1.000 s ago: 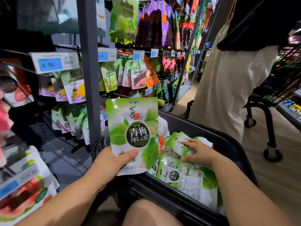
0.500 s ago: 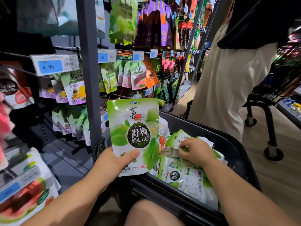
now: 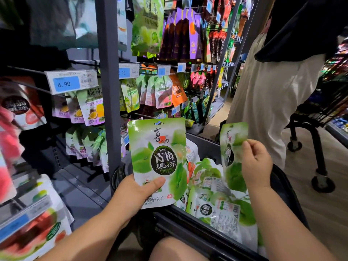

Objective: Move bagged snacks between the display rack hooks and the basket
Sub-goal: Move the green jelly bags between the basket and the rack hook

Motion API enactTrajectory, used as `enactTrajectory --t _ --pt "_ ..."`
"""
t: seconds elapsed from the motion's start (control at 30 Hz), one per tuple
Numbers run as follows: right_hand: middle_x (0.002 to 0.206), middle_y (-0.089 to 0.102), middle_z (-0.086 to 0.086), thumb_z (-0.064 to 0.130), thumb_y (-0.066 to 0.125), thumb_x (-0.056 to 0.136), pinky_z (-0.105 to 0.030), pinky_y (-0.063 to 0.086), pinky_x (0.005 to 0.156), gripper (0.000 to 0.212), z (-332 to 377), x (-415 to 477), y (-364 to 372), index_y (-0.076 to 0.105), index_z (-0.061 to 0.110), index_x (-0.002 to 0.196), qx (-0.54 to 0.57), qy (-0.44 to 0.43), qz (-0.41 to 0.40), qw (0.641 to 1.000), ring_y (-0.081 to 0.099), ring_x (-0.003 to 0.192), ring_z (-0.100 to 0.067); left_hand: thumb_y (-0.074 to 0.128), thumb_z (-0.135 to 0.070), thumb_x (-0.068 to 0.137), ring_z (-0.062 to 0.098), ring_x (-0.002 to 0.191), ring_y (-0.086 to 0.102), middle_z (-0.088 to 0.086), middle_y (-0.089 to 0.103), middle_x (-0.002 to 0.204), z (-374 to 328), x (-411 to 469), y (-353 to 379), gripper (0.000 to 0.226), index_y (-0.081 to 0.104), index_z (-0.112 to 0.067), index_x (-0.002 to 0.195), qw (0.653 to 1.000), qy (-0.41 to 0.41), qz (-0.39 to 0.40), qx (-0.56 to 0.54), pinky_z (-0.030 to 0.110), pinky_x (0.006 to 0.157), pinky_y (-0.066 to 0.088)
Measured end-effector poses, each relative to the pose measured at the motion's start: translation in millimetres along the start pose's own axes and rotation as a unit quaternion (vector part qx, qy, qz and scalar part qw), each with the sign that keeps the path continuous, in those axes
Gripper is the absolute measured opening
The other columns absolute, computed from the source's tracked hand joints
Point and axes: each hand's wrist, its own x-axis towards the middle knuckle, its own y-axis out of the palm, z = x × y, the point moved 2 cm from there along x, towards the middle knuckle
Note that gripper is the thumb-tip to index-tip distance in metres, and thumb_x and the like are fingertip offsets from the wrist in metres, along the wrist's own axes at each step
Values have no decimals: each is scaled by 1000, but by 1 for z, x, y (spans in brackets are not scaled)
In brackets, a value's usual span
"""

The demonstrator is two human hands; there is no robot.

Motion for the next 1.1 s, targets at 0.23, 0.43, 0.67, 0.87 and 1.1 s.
enactTrajectory --t 0.23,0.43,0.67,0.87,1.1 --pt "78 60 -4 15 47 103 -33 46 65 19 -3 -6 15 57 16 87 141 136 128 972 55 68 -16 86 -21 69 23 90 73 2 77 92 0 6 -6 25 76 -18 92 997 -5 -63 -43 41 90 54" --pt "70 55 2 19 44 105 -30 41 60 23 -28 -29 43 56 21 85 88 184 288 936 49 65 -15 78 -15 81 -1 49 58 -10 70 61 1 8 -7 7 71 -16 82 996 4 -89 -22 21 55 43" --pt "102 73 6 16 80 81 -25 55 78 43 -21 -44 48 54 26 113 -11 153 418 895 71 91 -9 80 -15 78 13 74 70 -5 77 78 3 9 -8 13 73 -17 89 996 0 -86 -1 29 73 52" --pt "123 63 11 23 96 56 -32 50 99 98 -37 -44 42 40 32 136 -108 192 479 850 61 113 -12 80 -15 78 19 82 73 -2 77 84 4 9 -10 14 74 -16 91 996 -10 -85 -23 37 83 56" --pt "93 77 -6 6 93 50 -35 57 63 70 -8 -32 42 62 16 111 87 242 324 911 74 81 -24 80 -14 79 20 86 72 -6 77 83 -17 10 -26 14 73 -20 89 991 9 -131 -33 37 85 55"
